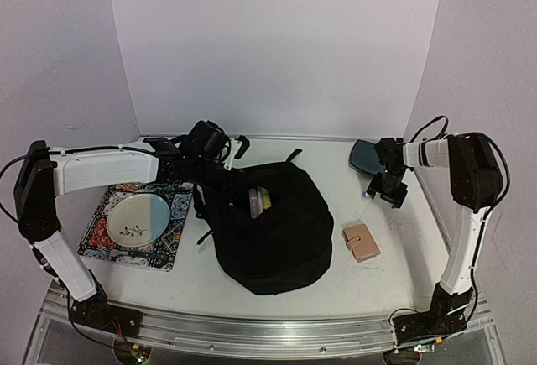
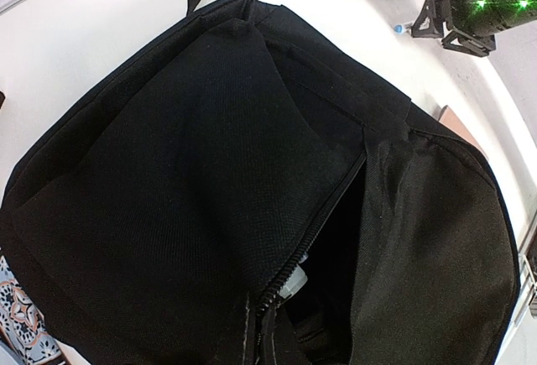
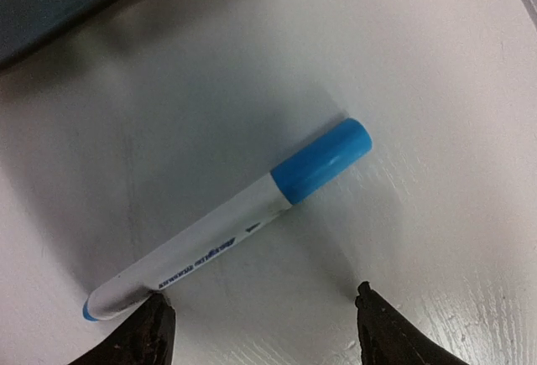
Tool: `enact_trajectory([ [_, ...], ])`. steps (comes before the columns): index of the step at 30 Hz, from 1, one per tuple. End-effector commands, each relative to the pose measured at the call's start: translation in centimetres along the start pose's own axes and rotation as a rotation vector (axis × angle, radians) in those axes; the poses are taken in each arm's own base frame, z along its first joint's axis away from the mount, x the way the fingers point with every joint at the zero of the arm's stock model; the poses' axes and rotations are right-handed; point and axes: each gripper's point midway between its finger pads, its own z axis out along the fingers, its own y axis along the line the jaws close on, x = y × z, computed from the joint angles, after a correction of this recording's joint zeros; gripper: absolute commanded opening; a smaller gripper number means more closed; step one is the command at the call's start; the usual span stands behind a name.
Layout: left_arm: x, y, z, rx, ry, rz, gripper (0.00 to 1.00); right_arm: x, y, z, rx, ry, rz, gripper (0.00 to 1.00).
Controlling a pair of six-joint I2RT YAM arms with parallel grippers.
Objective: Pack the student bag
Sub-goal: Pick up the pen from the corner of the board.
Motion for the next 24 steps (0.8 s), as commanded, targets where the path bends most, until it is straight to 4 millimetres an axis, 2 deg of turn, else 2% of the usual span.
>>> enact_trajectory([
  [1, -3.0, -0.3, -2.7, -0.004, -0.114, 0.020, 0.00, -0.2, 0.5, 0.8, -0.029, 0.040, -0.003, 0.72],
  [3, -3.0, -0.2, -2.7, -0.005, -0.114, 0.020, 0.00, -0.4, 1.0, 0.7, -0.052, 0.046, 0.000, 0.71],
  [6, -3.0, -0.2, -2.6, -0.009, -0.114, 0.022, 0.00, -1.3, 2.0, -0.6, -0.100, 0.040, 0.019, 0.71],
  [8, -3.0, -0.1, -2.7, -0.013, -0.115, 0.022, 0.00, -2.4, 2.3, -1.9, -0.117, 0.010, 0.038, 0.72],
  [12, -3.1, -0.2, -2.8, -0.007, -0.118, 0.023, 0.00, -4.1, 2.4, -2.7, -0.101, -0.038, 0.056, 0.75],
  [24, -3.2, -0.3, -2.8, -0.005, -0.119, 0.023, 0.00, -2.4, 1.1, 2.0, 0.037, 0.002, 0.067, 0.77],
])
